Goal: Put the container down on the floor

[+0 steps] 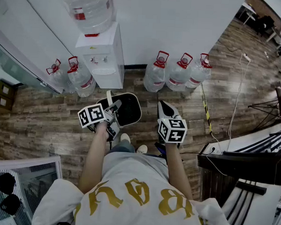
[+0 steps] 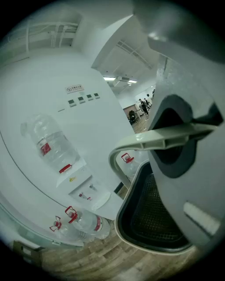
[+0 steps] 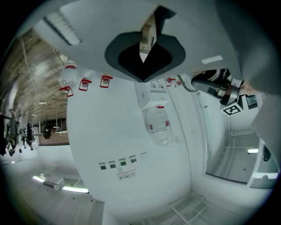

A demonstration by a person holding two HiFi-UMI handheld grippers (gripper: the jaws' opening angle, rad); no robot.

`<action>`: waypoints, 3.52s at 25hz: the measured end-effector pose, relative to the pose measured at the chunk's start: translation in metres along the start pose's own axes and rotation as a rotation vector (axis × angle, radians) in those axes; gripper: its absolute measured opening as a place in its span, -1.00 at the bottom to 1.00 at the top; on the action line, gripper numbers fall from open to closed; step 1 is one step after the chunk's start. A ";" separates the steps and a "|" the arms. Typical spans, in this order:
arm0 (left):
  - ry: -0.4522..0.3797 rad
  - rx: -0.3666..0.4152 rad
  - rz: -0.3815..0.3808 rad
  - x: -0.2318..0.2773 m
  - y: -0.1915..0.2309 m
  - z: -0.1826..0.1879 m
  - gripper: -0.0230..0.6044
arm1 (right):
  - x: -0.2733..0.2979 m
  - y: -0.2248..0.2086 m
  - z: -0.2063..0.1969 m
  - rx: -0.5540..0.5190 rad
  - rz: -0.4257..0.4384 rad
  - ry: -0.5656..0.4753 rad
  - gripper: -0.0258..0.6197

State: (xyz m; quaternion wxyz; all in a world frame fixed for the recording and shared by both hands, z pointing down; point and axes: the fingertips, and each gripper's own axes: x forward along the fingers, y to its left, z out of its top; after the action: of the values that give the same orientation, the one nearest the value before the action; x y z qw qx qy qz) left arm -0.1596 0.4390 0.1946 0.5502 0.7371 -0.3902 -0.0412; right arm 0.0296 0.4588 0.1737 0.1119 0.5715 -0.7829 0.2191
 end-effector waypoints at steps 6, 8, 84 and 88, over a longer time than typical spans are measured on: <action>-0.002 -0.002 -0.007 0.000 0.000 0.002 -0.86 | 0.001 0.002 0.002 -0.007 -0.007 0.004 -0.83; -0.002 -0.003 -0.010 0.000 0.001 0.001 -0.86 | 0.001 0.003 0.000 -0.015 -0.008 0.008 -0.83; 0.210 -0.131 0.113 0.372 0.102 0.227 -0.88 | 0.378 -0.169 0.090 0.077 -0.063 0.260 -0.83; 0.170 -0.150 0.137 0.379 0.111 0.233 -0.88 | 0.383 -0.187 0.085 0.109 -0.085 0.276 -0.83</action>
State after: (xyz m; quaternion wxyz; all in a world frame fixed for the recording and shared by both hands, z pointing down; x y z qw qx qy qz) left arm -0.0705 0.0121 0.3371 0.6366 0.6662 -0.3874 0.0302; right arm 0.0892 0.0478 0.3026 0.1966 0.5736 -0.7221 0.3329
